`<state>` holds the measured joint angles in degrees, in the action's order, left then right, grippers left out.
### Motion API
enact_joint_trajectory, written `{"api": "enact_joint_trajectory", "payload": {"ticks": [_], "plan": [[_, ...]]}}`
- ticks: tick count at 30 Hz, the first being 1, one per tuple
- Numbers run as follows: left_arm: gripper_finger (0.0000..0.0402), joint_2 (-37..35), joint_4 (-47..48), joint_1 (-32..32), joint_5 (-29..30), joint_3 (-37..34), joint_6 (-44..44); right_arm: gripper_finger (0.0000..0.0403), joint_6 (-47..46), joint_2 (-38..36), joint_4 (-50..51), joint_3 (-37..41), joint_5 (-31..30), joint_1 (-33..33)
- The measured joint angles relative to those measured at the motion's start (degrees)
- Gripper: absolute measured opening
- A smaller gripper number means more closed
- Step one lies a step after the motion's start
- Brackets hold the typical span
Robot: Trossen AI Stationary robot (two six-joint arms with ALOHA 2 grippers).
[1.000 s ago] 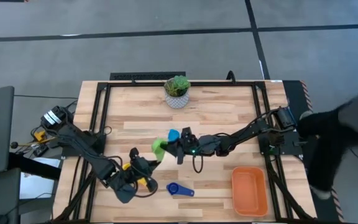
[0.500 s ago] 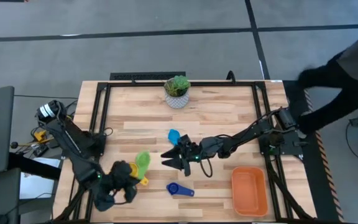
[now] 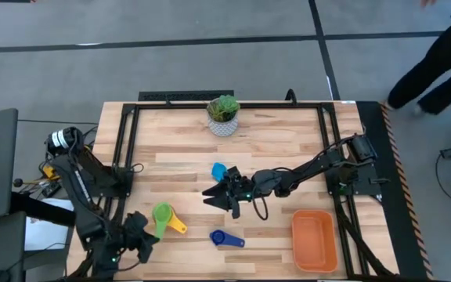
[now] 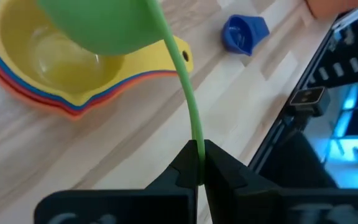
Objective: Nest measuring cups in basket
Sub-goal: Stack the green measuring cup on top of the yellow measuring cup
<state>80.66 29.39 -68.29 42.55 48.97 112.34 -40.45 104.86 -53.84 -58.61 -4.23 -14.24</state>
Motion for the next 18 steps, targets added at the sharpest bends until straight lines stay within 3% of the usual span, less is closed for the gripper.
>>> {"api": "enact_joint_trajectory", "payload": {"ticks": [8, 18], "plan": [[0.0, 0.02, -9.51, -0.04, 1.26, -6.18, 1.09, 0.0216, -0.01, 0.0, 0.19, 0.0, -0.02, 0.02], [0.0012, 0.05, -9.64, 0.04, -0.72, -6.8, 2.63, 0.0217, -0.04, 0.0, 0.19, 0.0, -0.02, 0.02]]}}
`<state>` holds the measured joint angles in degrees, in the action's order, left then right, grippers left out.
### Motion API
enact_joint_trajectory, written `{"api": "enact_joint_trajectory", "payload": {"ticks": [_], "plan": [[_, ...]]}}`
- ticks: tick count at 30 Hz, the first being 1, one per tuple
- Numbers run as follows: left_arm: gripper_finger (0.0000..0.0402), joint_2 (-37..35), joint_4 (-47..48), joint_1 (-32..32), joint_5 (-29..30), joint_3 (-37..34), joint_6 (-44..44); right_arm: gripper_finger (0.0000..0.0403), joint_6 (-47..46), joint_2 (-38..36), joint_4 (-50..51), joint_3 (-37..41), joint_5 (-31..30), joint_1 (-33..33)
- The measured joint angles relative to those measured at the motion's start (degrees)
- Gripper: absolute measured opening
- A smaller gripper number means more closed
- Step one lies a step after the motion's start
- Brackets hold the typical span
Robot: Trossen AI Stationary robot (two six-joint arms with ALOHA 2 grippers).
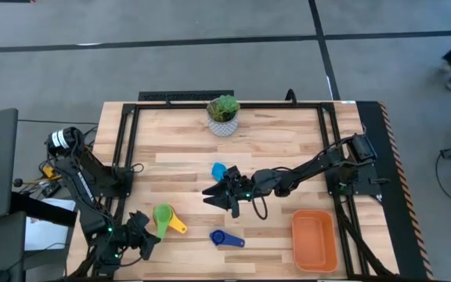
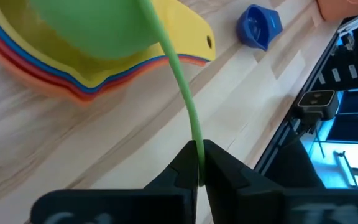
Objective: Nest measuring cups in basket
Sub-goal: Stack the green measuring cup on top of the yellow measuring cup
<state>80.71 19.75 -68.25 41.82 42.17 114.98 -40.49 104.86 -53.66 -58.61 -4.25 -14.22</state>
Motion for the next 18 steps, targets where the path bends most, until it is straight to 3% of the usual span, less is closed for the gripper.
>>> {"api": "enact_joint_trajectory", "payload": {"ticks": [8, 18], "plan": [[0.005, 0.0, 0.24, 0.0, -0.23, 0.0, 0.76, 0.0217, 0.0, 0.0, 0.03, 0.0, 0.0, 0.0], [0.008, 0.0, -1.58, 0.02, -8.05, 0.57, -0.91, 0.0219, -0.02, 0.0, 0.87, 0.0, -0.01, 0.0]]}}
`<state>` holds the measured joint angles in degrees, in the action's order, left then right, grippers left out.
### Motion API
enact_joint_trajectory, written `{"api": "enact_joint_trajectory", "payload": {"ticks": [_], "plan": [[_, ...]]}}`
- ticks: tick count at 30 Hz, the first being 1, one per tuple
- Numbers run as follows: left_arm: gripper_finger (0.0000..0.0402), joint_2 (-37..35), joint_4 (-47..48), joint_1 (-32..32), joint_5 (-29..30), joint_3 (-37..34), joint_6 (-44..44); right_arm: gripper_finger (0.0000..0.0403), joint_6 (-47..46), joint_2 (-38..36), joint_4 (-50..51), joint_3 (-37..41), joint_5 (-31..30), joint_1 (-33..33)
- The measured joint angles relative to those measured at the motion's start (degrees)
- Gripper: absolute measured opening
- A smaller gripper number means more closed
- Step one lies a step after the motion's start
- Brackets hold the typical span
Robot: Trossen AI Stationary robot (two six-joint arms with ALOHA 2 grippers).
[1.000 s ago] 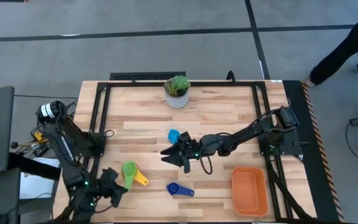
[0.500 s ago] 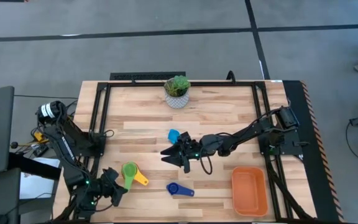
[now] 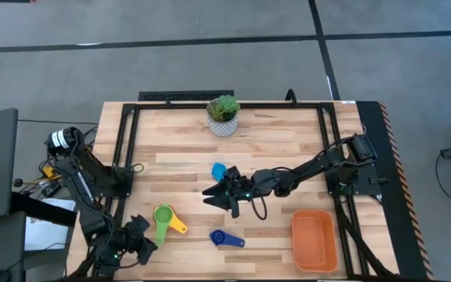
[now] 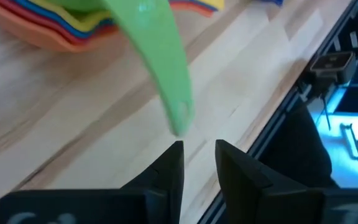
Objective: Nest measuring cups in basket
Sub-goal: Stack the green measuring cup on top of the yellow measuring cup
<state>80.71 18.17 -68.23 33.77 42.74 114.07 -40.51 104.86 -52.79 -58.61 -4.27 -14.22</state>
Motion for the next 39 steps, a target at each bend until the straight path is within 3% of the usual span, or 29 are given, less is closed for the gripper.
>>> {"api": "enact_joint_trajectory", "payload": {"ticks": [11, 20, 33, 39], "plan": [[0.008, 0.0, 4.08, 0.09, -3.21, 0.0, -0.33, 0.0215, 0.0, 0.0, 0.4, 0.0, -0.01, 0.0], [0.008, 0.0, 14.52, 1.17, -6.99, 0.0, 6.27, 0.021, 0.04, 0.0, 2.4, 0.0, -0.03, 0.0], [0.008, 0.0, 5.82, 11.51, -7.67, 0.02, -11.1, 0.0207, 0.88, 0.0, 3.55, 0.0, -0.07, -0.15], [0.008, 0.0, 4.8, 14.19, -6.24, 0.02, -13.98, 0.0197, 4.5, 0.04, 16.36, 0.0, -2.2, 0.19]]}}
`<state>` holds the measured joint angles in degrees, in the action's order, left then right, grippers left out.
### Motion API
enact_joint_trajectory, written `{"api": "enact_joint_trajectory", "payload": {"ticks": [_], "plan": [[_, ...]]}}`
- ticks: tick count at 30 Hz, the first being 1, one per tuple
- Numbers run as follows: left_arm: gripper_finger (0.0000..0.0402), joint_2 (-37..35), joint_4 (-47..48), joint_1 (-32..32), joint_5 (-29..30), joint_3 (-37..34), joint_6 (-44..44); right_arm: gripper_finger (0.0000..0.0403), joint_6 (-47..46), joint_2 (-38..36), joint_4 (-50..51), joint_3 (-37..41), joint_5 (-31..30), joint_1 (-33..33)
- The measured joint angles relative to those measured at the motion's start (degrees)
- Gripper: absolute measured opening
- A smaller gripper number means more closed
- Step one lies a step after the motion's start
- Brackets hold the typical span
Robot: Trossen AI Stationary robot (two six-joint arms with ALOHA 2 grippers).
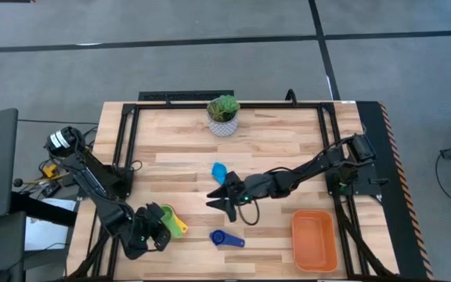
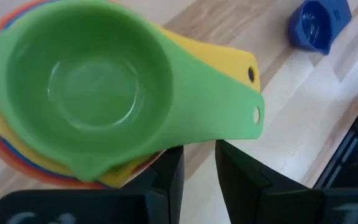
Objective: Nest measuring cups in basket
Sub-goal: Stack the green measuring cup on top of the yellow measuring cup, then stack the blue measuring cup on top of the green measuring cup
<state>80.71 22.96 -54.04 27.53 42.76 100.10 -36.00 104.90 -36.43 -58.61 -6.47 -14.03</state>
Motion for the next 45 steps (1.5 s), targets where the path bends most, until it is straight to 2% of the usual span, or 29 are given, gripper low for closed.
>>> {"api": "enact_joint_trajectory", "payload": {"ticks": [5, 10, 17, 25, 37, 40, 45], "plan": [[0.008, 0.0, 0.02, 0.83, 1.25, 0.0, -0.5, 0.0177, -1.31, 3.93, 6.98, -0.62, -5.39, 0.09], [0.008, 0.0, 0.02, 1.11, 3.78, 0.0, -0.53, 0.0152, -1.47, 10.67, 6.77, -5.89, -5.25, -0.51], [0.008, 0.0, 0.02, 1.11, 3.97, 0.0, -0.48, 0.0119, 0.29, 18.14, 14.75, -16.14, -5.29, -0.5], [0.008, 0.0, 0.31, 1.11, 6.36, 0.02, -1.28, 0.0107, 3.33, 23.76, 21.71, -24.84, -5.33, -0.52], [0.008, 0.04, -0.27, 1.16, 7.94, 0.02, -2.58, 0.0107, 6.15, 25.24, 25.23, -28.01, -2.61, -0.56], [0.008, 0.02, -0.98, 1.16, 9.31, 0.04, -3.5, 0.0107, 6.7, 23.47, 28.98, -27.99, -4.84, -0.56], [0.008, -0.17, -1.04, 1.16, 9.37, 0.52, -5.96, 0.0108, 7.79, 17.67, 40.8, -28.04, -10.16, -0.36]]}}
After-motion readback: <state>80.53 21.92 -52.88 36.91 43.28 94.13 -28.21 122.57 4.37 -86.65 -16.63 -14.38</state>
